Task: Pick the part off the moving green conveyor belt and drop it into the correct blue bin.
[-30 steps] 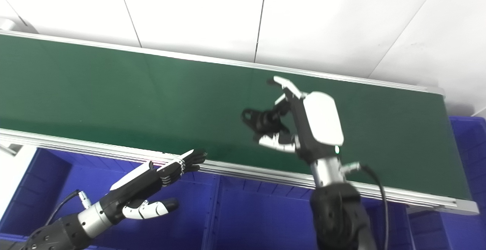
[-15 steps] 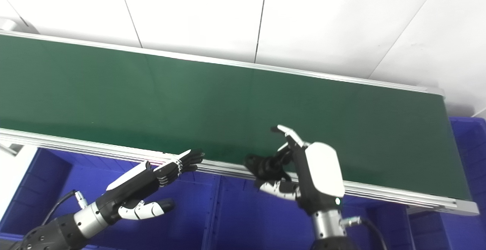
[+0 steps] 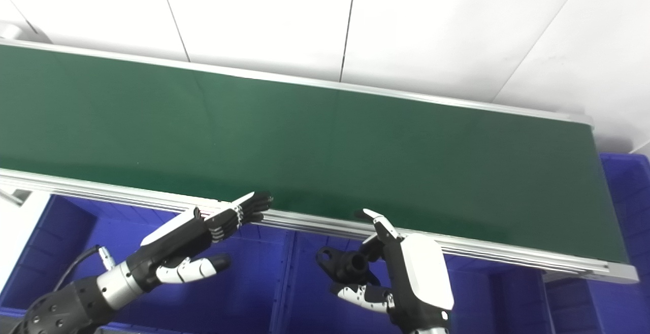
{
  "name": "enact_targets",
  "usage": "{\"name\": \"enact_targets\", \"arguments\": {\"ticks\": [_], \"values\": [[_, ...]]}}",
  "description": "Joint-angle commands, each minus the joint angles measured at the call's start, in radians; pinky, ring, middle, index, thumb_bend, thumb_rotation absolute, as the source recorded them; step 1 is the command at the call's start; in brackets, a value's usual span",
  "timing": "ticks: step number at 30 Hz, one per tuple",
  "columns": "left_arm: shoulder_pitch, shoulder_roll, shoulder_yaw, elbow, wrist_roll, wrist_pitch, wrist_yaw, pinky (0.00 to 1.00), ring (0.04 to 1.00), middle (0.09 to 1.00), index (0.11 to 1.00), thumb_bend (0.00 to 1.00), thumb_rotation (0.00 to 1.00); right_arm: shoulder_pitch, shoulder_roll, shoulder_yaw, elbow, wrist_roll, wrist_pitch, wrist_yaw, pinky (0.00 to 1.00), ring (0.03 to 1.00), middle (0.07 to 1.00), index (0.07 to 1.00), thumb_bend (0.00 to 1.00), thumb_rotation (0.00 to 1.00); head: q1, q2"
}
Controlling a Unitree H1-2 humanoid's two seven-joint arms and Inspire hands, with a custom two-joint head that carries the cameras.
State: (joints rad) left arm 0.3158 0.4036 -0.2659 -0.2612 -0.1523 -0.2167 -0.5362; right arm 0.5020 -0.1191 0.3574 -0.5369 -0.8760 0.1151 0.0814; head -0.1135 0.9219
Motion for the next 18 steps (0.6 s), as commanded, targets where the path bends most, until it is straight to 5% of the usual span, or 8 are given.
{"name": "enact_targets", "arguments": {"ticks": [1,18], "values": [[-0.018,0.017,0.012,-0.034,-0.028,-0.014,-0.005,0.97,1.0,1.0,1.0,0.48,0.75,-0.001,0.003,0.006,0.0,-0.004,-0.04,-0.02,0.48,0.484,0.476,0.79,0.53,0.0,0.001,0.0],[-0.025,0.022,0.031,-0.05,-0.046,0.01,-0.022,0.97,1.0,1.0,1.0,0.5,0.74,-0.047,0.0,0.022,0.125,-0.02,-0.027,-0.039,0.46,0.462,0.484,0.782,0.54,0.0,0.015,0.0]]}}
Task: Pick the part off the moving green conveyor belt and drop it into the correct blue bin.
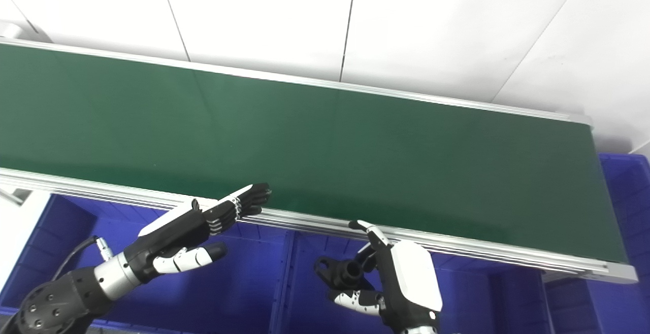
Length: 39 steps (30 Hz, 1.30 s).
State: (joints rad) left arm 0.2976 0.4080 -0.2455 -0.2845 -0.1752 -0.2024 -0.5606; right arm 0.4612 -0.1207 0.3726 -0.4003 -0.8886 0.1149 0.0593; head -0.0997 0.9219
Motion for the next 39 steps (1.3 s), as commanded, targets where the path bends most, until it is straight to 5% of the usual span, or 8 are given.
{"name": "enact_targets", "arguments": {"ticks": [1,8,14,31,32,33,36,39], "values": [[-0.005,0.017,0.011,-0.029,-0.023,-0.003,0.002,0.97,1.0,1.0,1.0,0.5,0.74,-0.008,0.003,0.01,-0.009,-0.014,-0.022,-0.013,0.46,0.462,0.484,0.781,0.54,0.0,0.002,0.003],[0.002,0.021,0.017,-0.04,-0.025,0.01,-0.002,0.97,1.0,1.0,1.0,0.5,0.74,-0.018,0.005,0.018,0.016,-0.04,-0.015,-0.016,0.47,0.463,0.485,0.782,0.54,0.0,-0.009,0.013],[-0.012,0.044,0.045,-0.045,-0.074,0.025,-0.02,0.99,1.0,1.0,1.0,0.5,0.75,-0.035,0.036,0.03,0.003,-0.077,0.016,0.0,0.46,0.462,0.484,0.783,0.54,0.0,-0.149,0.075],[-0.004,0.037,0.037,-0.045,-0.072,0.03,-0.027,0.98,1.0,1.0,1.0,0.5,0.73,-0.019,0.034,0.019,-0.003,-0.102,-0.002,-0.011,0.47,0.523,0.493,0.793,0.56,0.0,-0.075,0.051],[-0.004,0.036,0.036,-0.046,-0.072,0.031,-0.027,0.98,1.0,1.0,1.0,0.49,0.72,-0.019,0.033,0.02,-0.009,-0.097,-0.003,-0.008,0.48,0.555,0.591,0.799,0.71,0.07,-0.073,0.051],[-0.004,0.036,0.036,-0.047,-0.071,0.031,-0.026,0.98,1.0,1.0,1.0,0.49,0.72,-0.019,0.032,0.021,-0.016,-0.093,-0.003,-0.003,0.49,0.578,0.64,0.804,0.75,0.13,-0.072,0.051],[-0.003,0.034,0.036,-0.049,-0.065,0.028,-0.022,0.98,1.0,1.0,1.0,0.51,0.74,-0.019,0.028,0.023,-0.031,-0.083,-0.002,0.015,0.55,0.644,0.723,0.82,0.81,0.31,-0.073,0.052],[-0.003,0.032,0.036,-0.051,-0.065,0.031,-0.021,0.98,1.0,1.0,1.0,0.51,0.74,-0.02,0.026,0.021,-0.039,-0.07,0.004,0.033,0.56,0.653,0.73,0.825,0.85,0.37,-0.071,0.052]]}}
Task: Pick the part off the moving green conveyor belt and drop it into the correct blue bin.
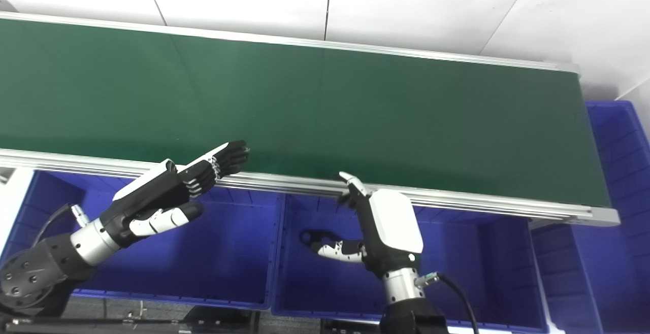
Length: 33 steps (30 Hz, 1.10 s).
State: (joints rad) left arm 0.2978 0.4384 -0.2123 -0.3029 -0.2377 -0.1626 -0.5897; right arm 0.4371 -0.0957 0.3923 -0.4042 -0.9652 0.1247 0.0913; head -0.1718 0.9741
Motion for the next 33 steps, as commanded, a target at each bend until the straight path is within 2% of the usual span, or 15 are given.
{"name": "enact_targets", "arguments": {"ticks": [1,6,12,15,16,17,18,21,23,25,28,33], "values": [[-0.003,0.002,0.002,-0.032,-0.002,-0.01,0.008,0.98,1.0,1.0,1.0,0.51,0.74,0.005,0.0,0.001,-0.035,0.009,-0.005,0.003,0.56,0.651,0.729,0.826,0.86,0.39,0.001,0.0],[0.002,0.001,0.002,-0.03,-0.003,-0.01,0.009,0.98,1.0,1.0,1.0,0.53,0.75,0.008,-0.001,0.0,-0.027,0.013,-0.011,0.0,0.56,0.646,0.722,0.821,0.87,0.36,0.002,0.0],[0.005,0.002,0.003,-0.031,0.001,-0.015,0.01,0.98,1.0,1.0,1.0,0.53,0.75,0.007,-0.006,-0.001,-0.026,0.005,-0.005,0.008,0.55,0.638,0.713,0.806,0.83,0.36,0.007,-0.001],[0.005,0.002,0.004,-0.034,0.001,-0.01,0.01,0.98,1.0,1.0,1.0,0.53,0.74,0.02,-0.007,-0.01,-0.053,0.061,-0.024,0.001,0.57,0.658,0.726,0.794,0.78,0.33,0.01,0.0],[0.005,0.002,0.004,-0.034,0.002,-0.01,0.011,0.98,1.0,1.0,1.0,0.52,0.74,0.03,-0.01,-0.015,-0.079,0.11,-0.037,0.003,0.59,0.673,0.734,0.792,0.75,0.35,0.009,-0.001],[0.004,0.002,0.005,-0.032,0.002,-0.013,0.01,0.98,1.0,1.0,1.0,0.52,0.74,0.04,-0.017,-0.02,-0.105,0.167,-0.058,0.002,0.62,0.702,0.755,0.796,0.7,0.43,0.005,-0.001],[0.004,0.002,0.006,-0.03,0.003,-0.015,0.01,0.98,1.0,1.0,1.0,0.51,0.74,0.049,-0.025,-0.023,-0.13,0.226,-0.085,-0.003,0.62,0.706,0.758,0.797,0.69,0.45,0.005,-0.001],[0.001,0.001,0.006,-0.024,0.004,-0.021,0.01,0.98,1.0,1.0,1.0,0.51,0.74,0.079,-0.054,-0.026,-0.193,0.385,-0.172,-0.018,0.67,0.76,0.814,0.816,0.63,0.61,0.001,-0.003],[-0.002,-0.004,0.003,-0.021,0.008,-0.021,0.011,0.98,1.0,1.0,1.0,0.51,0.74,0.095,-0.067,-0.025,-0.223,0.431,-0.205,-0.017,0.7,0.792,0.846,0.837,0.62,0.69,0.001,-0.003],[-0.008,-0.012,-0.003,-0.012,0.01,-0.021,0.01,0.98,1.0,1.0,1.0,0.51,0.73,0.107,-0.075,-0.025,-0.245,0.471,-0.232,-0.015,0.8,0.878,0.919,0.896,0.56,0.83,-0.001,-0.006],[-0.016,-0.023,-0.01,-0.001,0.013,-0.025,0.009,0.98,1.0,1.0,1.0,0.51,0.72,0.112,-0.078,-0.028,-0.251,0.52,-0.254,-0.012,0.86,0.924,0.953,0.924,0.52,0.91,0.002,-0.008],[-0.015,-0.03,-0.012,-0.001,0.024,-0.035,0.006,0.98,1.0,1.0,1.0,0.51,0.73,0.122,-0.066,-0.041,-0.229,0.597,-0.266,-0.023,0.89,0.94,0.959,0.928,0.52,0.98,0.016,-0.006]]}}
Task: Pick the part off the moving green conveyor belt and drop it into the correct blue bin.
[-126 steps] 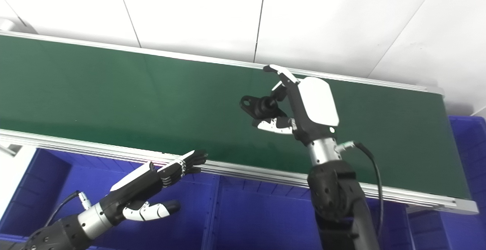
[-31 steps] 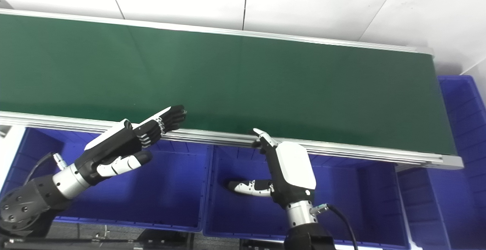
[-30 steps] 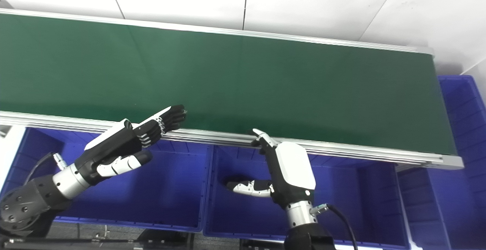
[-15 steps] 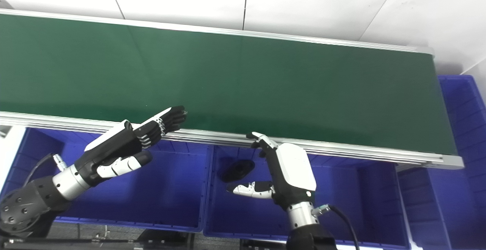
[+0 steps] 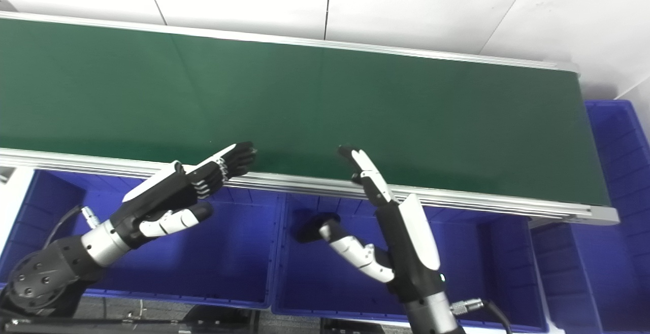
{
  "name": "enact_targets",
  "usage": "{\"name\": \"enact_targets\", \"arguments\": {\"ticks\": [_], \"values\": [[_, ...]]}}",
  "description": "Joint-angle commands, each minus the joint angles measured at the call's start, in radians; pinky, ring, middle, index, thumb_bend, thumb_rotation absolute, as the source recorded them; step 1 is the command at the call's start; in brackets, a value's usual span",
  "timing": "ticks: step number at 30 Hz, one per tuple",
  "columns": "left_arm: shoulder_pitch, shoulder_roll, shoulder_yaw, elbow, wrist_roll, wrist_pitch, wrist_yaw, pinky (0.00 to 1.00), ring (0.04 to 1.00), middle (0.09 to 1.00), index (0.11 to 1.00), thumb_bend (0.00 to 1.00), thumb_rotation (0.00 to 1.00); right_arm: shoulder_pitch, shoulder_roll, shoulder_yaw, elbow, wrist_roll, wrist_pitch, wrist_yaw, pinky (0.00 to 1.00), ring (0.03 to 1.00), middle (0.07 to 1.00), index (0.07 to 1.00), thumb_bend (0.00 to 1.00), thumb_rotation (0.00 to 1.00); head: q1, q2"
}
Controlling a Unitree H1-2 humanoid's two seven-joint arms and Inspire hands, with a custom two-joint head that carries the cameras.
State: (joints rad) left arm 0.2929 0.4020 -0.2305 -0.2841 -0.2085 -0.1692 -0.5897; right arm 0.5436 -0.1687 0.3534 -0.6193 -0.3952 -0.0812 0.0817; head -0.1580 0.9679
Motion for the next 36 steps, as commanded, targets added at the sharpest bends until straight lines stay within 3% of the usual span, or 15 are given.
{"name": "enact_targets", "arguments": {"ticks": [1,17,36], "values": [[-0.008,0.008,0.007,-0.022,-0.004,-0.028,0.007,0.98,1.0,1.0,1.0,0.51,0.73,0.017,0.008,-0.004,-0.009,0.035,-0.062,-0.013,0.9,0.944,0.962,0.932,0.52,0.99,0.005,0.001],[0.066,0.071,0.005,-0.08,0.002,0.001,-0.007,0.99,1.0,1.0,1.0,0.51,0.79,0.028,-0.02,0.027,0.015,0.072,-0.043,0.049,0.93,0.98,0.997,0.974,0.5,1.0,0.014,0.012],[0.079,0.065,0.008,-0.096,-0.002,0.015,0.002,1.0,1.0,1.0,1.0,0.52,0.8,0.038,0.002,0.088,0.037,0.039,-0.022,0.074,0.94,0.988,1.0,0.984,0.5,1.0,0.031,0.014]]}}
